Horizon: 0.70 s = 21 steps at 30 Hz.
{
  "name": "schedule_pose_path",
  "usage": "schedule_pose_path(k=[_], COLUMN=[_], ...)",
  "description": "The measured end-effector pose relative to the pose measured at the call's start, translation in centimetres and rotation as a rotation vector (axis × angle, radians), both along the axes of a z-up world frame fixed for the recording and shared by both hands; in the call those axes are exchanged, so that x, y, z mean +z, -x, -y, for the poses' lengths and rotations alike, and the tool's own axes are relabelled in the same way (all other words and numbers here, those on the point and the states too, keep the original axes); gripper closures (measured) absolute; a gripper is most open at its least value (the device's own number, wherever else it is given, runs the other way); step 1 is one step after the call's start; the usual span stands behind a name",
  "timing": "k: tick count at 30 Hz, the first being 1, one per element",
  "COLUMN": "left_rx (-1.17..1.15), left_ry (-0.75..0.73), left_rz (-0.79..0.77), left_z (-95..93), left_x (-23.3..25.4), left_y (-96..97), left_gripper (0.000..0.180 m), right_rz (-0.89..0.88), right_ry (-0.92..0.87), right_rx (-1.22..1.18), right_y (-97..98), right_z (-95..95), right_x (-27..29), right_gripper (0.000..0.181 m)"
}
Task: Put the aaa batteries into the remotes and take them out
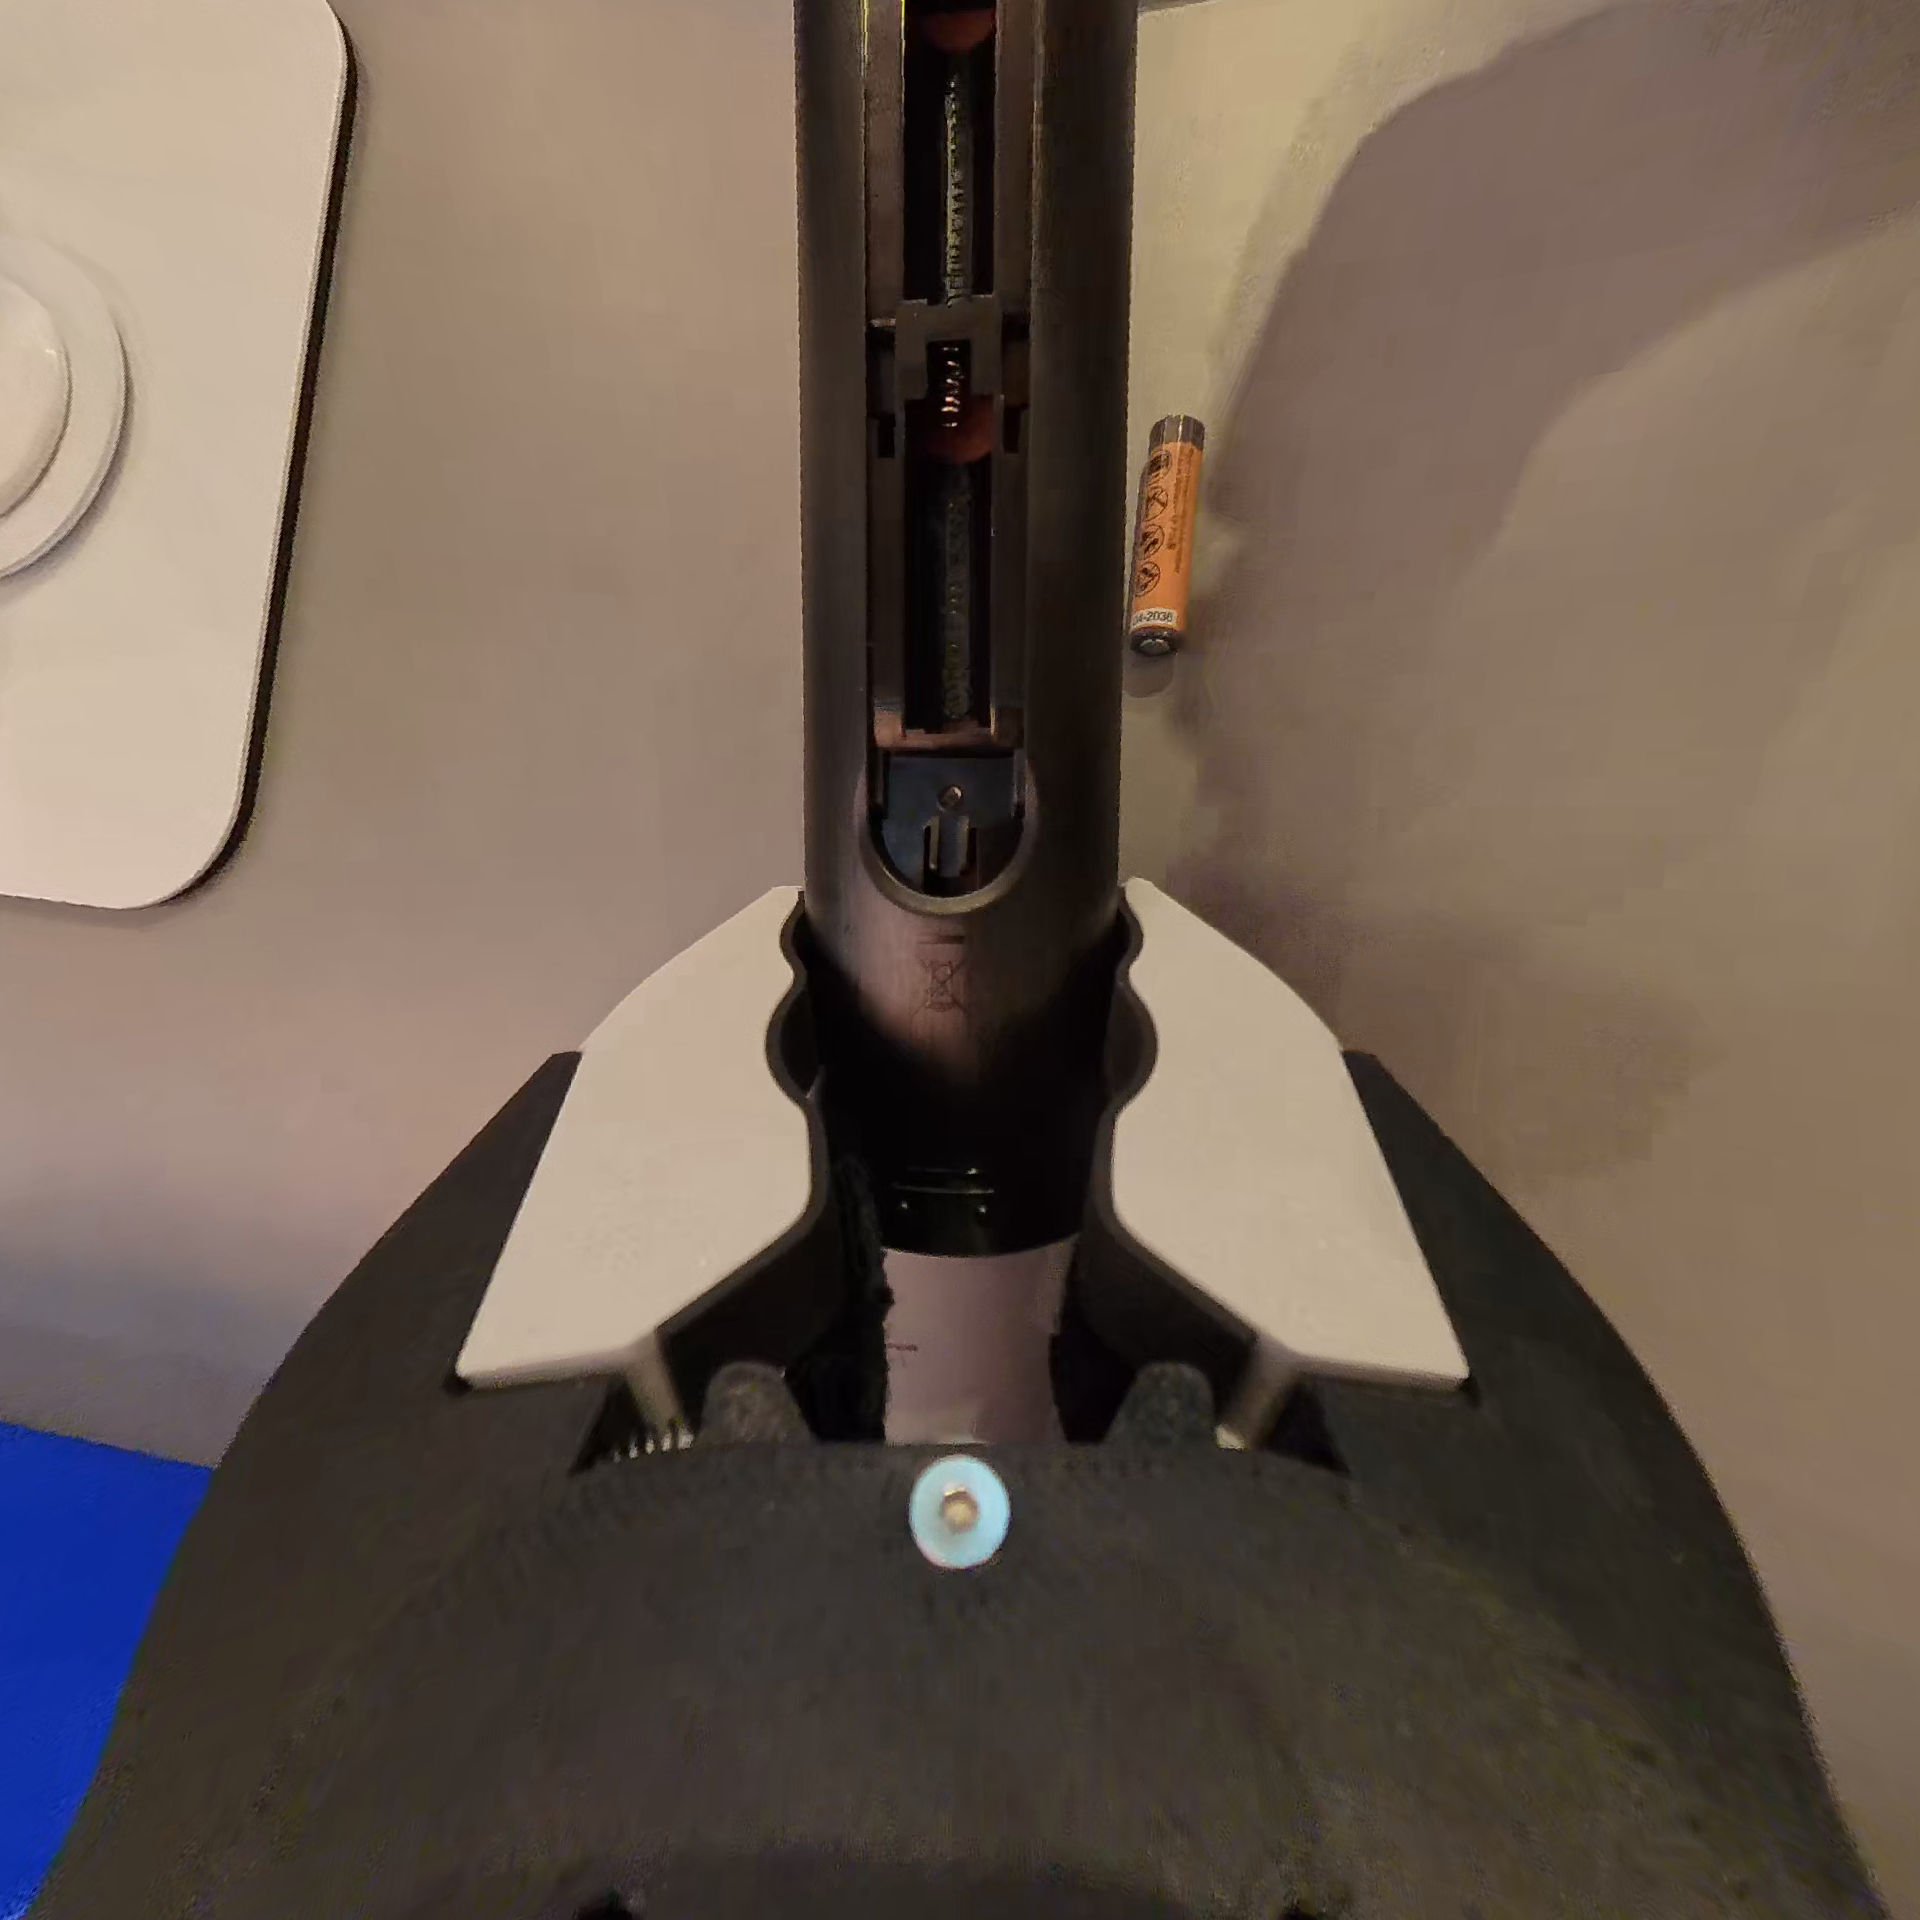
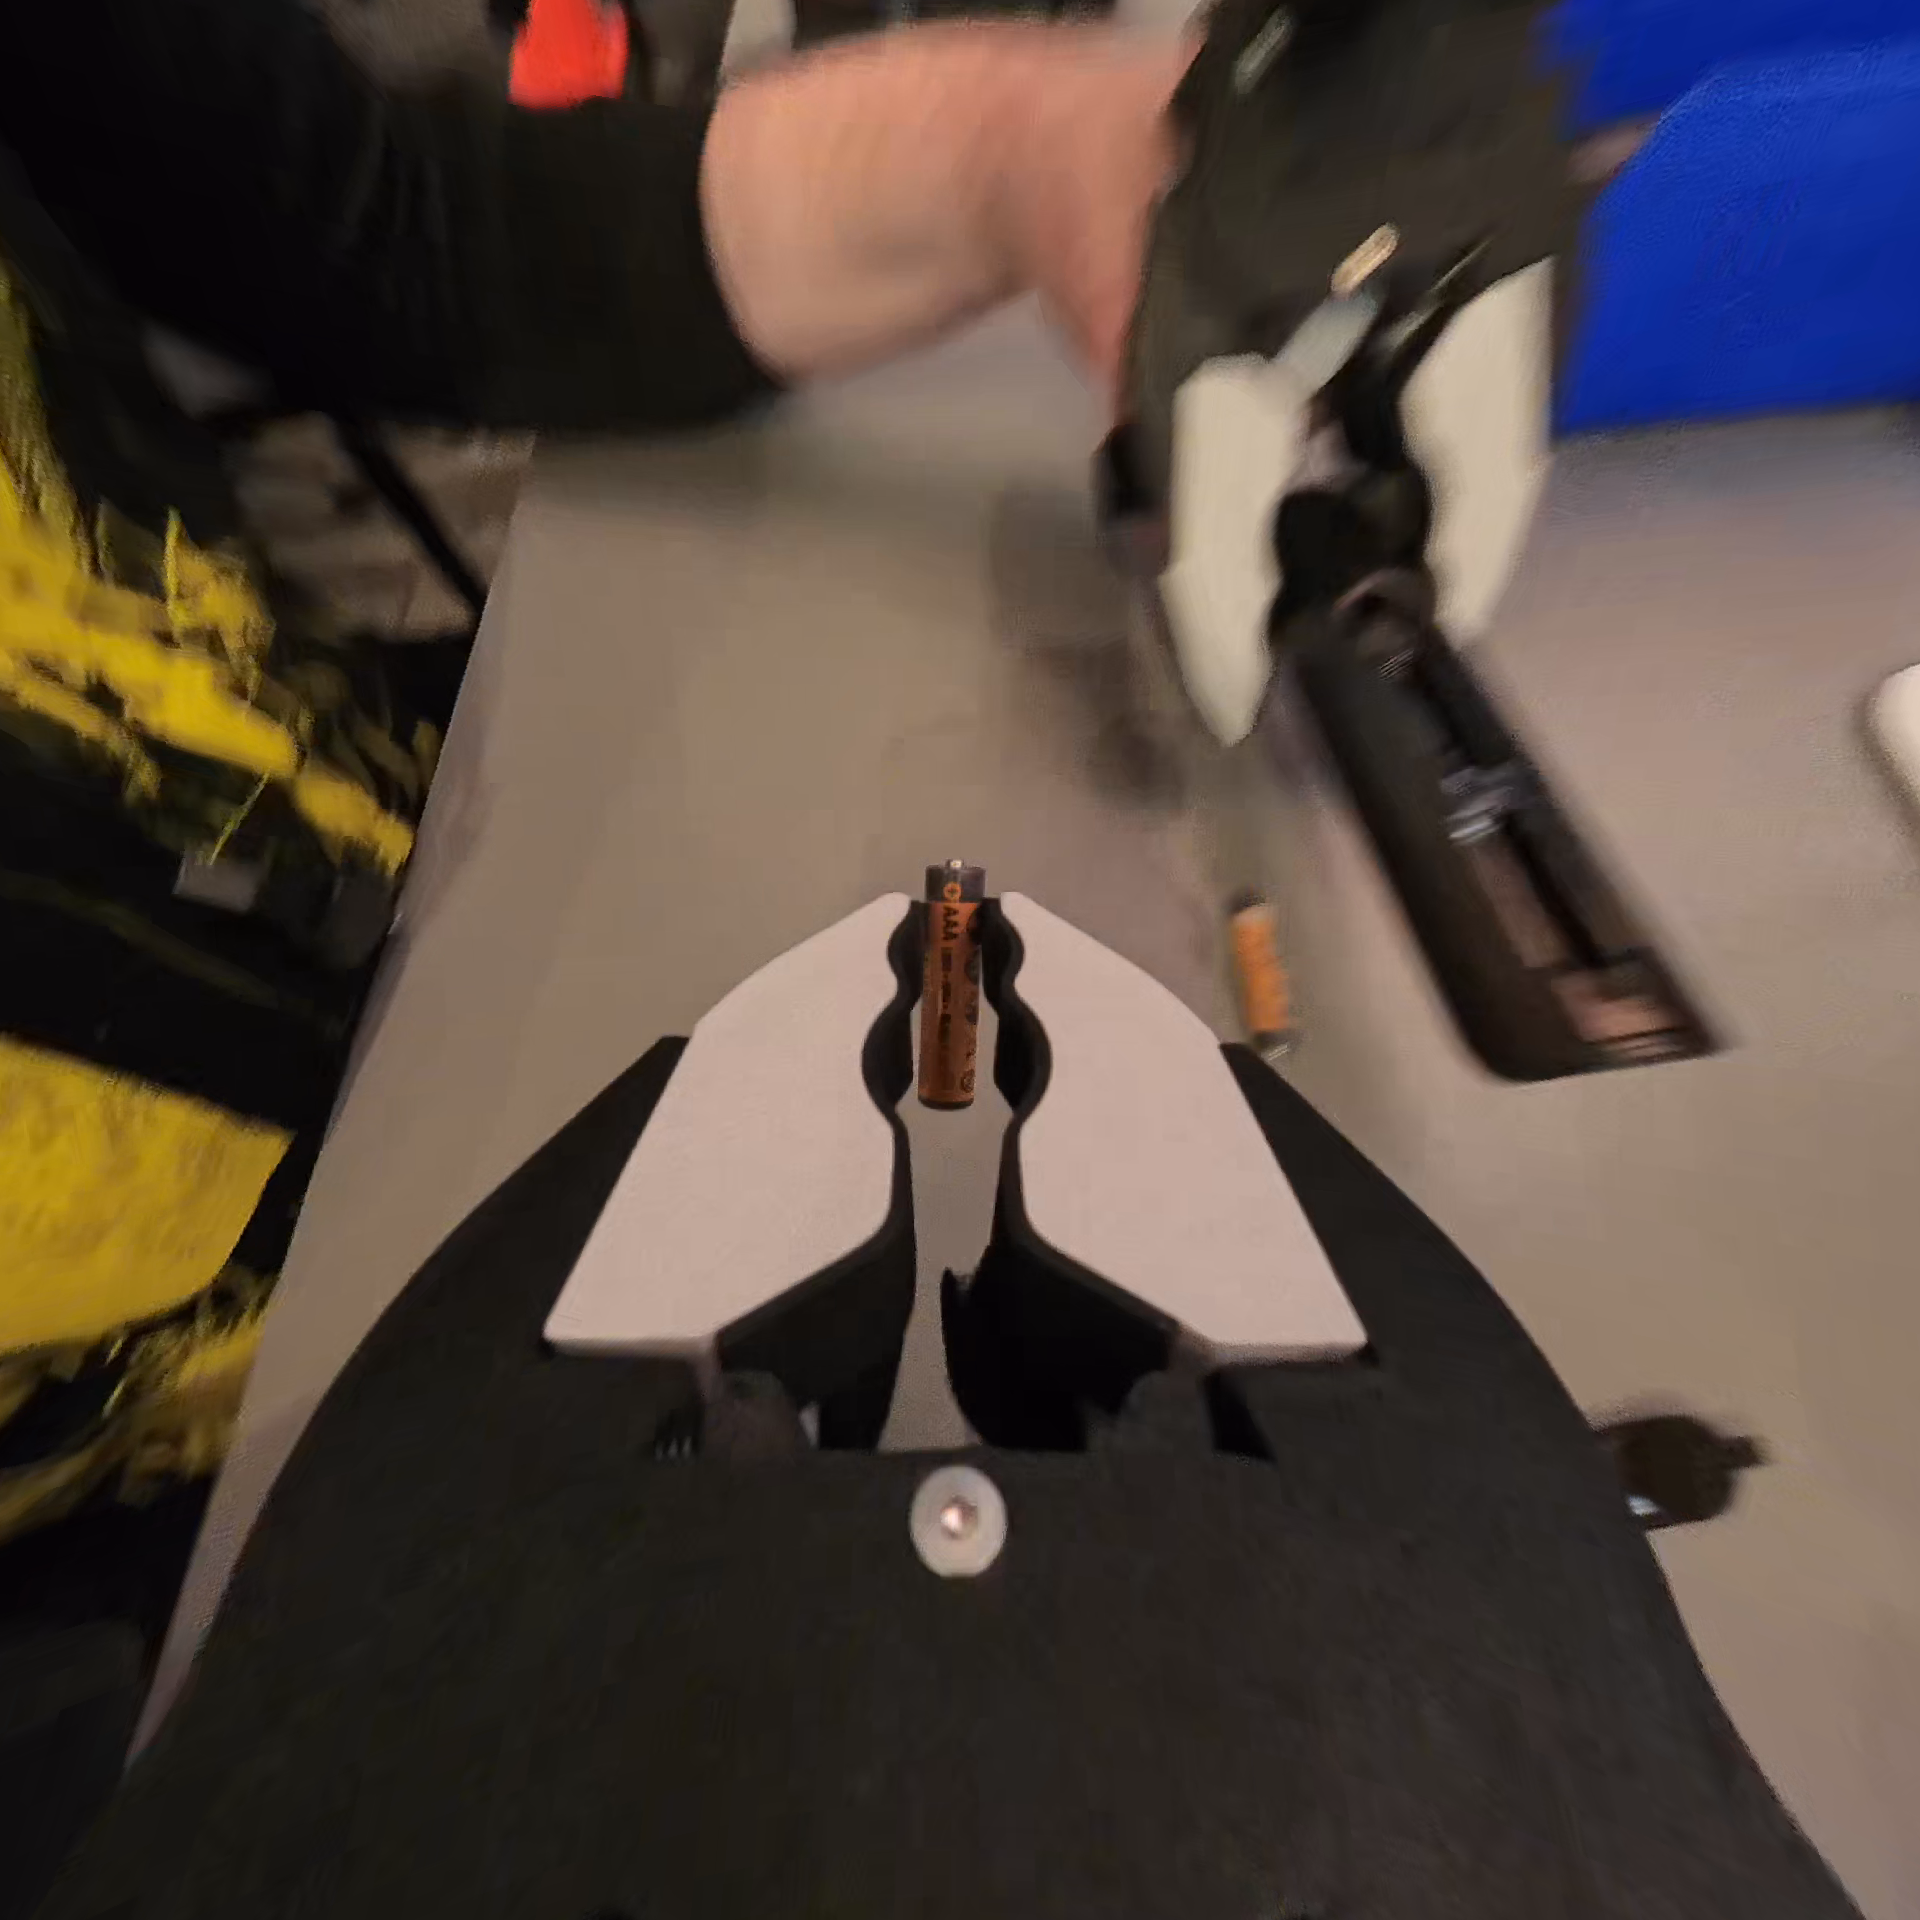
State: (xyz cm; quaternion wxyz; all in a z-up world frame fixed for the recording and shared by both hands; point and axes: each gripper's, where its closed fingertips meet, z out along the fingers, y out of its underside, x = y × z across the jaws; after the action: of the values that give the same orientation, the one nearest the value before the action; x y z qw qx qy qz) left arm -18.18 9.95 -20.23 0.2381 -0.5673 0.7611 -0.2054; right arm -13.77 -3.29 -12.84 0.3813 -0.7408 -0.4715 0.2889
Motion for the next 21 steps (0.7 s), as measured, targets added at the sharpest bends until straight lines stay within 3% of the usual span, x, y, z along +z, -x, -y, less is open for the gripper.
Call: schedule_pose_path(k=[3, 7, 21], left_rx=[0.013, 0.026, 0.063], left_ry=[-0.015, -0.042, -0.046], left_rz=[-0.006, -0.020, -0.035], left_z=[0.1, 0.4, 1.2], left_x=[0.2, 0.6, 1.7], left_y=[-0.3, -0.6, -1.0], left_gripper=[0.126, 0.126, 0.126], right_rz=[-0.148, -0.198, 0.126], right_ry=[-0.078, -0.125, -0.182], right_rx=[-0.108, -0.168, -0.150], right_y=[-0.4, 0.0, 1.8], right_z=[-4.4, -8.6, -11.9], right_x=[3.3, 4.3, 0.8], right_gripper=[0.171, 0.171, 0.170])
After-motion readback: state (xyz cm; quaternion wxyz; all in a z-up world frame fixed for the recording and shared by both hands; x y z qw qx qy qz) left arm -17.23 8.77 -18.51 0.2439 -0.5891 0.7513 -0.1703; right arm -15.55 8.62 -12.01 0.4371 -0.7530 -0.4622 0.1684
